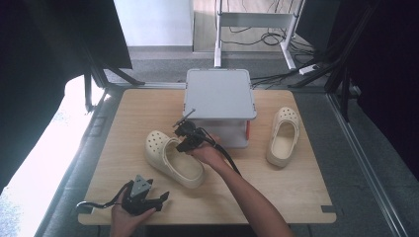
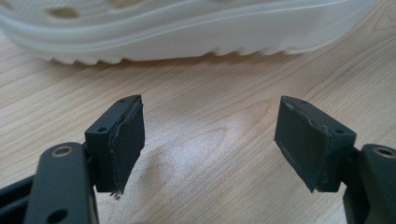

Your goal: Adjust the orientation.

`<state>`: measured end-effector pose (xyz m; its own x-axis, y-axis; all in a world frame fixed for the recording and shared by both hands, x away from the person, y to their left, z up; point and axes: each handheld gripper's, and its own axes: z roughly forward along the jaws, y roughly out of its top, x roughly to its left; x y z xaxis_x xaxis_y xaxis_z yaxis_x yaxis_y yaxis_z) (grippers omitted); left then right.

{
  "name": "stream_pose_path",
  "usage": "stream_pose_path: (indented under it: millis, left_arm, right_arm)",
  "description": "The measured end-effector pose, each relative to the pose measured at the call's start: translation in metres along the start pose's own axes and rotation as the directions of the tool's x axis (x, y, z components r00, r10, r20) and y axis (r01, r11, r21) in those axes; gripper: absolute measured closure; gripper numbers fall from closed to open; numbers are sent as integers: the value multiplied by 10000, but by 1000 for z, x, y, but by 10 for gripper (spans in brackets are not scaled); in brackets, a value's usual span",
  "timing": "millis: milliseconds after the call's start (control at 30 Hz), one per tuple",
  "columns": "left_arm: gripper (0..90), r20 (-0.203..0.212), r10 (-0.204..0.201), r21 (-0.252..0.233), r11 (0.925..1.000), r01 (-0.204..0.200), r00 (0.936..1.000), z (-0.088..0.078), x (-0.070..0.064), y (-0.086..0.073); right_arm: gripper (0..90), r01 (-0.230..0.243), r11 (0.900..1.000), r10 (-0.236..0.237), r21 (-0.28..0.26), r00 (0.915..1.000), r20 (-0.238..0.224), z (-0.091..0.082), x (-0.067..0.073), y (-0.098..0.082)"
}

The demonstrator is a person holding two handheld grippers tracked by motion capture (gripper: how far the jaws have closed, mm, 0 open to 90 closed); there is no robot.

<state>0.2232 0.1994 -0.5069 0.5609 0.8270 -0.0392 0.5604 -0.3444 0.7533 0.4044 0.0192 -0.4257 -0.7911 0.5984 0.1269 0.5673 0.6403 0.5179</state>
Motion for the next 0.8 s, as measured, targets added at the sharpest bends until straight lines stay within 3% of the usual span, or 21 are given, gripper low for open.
stream_pose_path:
  millis: [267,467,800]
  left_arm:
    - [248,5,-38,19,10000,38,10000,0,0,0]
    - [248,2,-23,63,10000,23,10000,1,0,0]
    - [248,19,-22,90,10000,22,10000,2,-1,0]
  right_arm:
    - [775,-34,9996,35,-274,10000,63,-26,-3,-28]
    - [775,-358,9979,362,-532,9993,75,-49,-15,-62]
    - [774,-953,9936,964,-598,9952,152,-62,-23,-111]
